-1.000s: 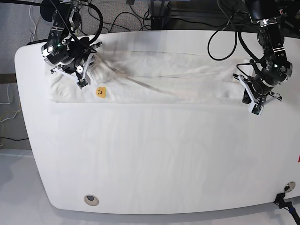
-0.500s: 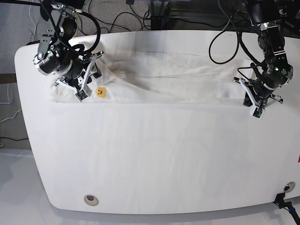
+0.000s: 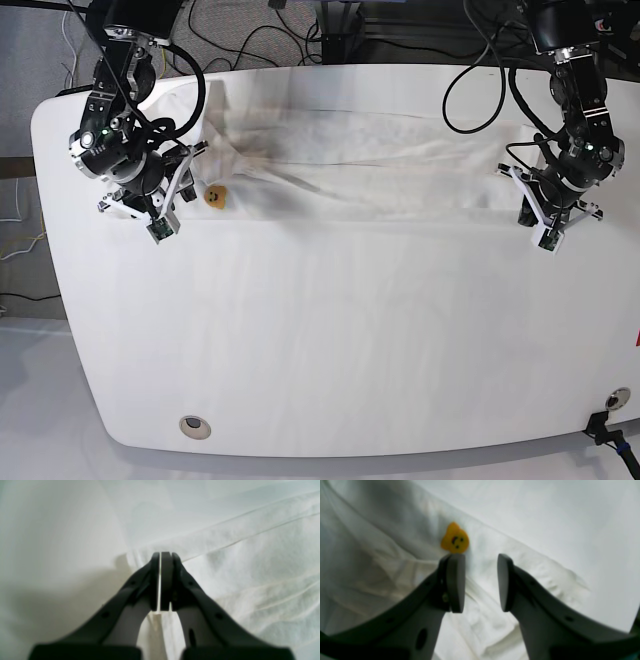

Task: Fold the T-shirt properly
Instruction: 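Smooth the folded shirt with the right gripper, shift the left gripper along the fold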

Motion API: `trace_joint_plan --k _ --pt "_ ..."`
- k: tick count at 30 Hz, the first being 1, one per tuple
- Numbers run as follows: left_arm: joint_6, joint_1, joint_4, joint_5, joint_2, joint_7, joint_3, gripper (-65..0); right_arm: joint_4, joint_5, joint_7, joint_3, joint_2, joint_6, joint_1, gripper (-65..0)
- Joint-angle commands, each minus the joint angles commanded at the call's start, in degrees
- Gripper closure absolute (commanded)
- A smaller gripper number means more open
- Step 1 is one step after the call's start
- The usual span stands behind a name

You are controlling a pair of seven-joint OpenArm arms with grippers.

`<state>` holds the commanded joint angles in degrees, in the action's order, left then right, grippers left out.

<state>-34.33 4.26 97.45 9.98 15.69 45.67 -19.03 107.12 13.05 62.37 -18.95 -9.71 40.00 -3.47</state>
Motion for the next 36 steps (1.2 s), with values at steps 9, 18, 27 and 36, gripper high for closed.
trace_joint_plan --k 9,18,27,36 --pt "0.0 0.0 0.0 0.0 0.0 0.0 0.0 0.0 -6.15 -4.22 -5.71 0.09 0.0 0.0 -0.88 -21.1" --pt "0.0 -0.09 0.0 0.0 0.0 0.0 0.0 0.0 4.13 -4.04 0.0 0.18 2.81 0.0 -6.68 -21.1" --pt "0.0 -0.18 0.0 0.0 -0.09 0.0 0.09 0.0 5.63 -4.04 5.54 3.16 7.56 0.0 -8.79 -21.1" --pt "0.0 -0.09 0.0 0.0 0.0 0.0 0.0 0.0 5.71 -4.04 5.54 8.35 8.79 0.0 -11.08 -21.0"
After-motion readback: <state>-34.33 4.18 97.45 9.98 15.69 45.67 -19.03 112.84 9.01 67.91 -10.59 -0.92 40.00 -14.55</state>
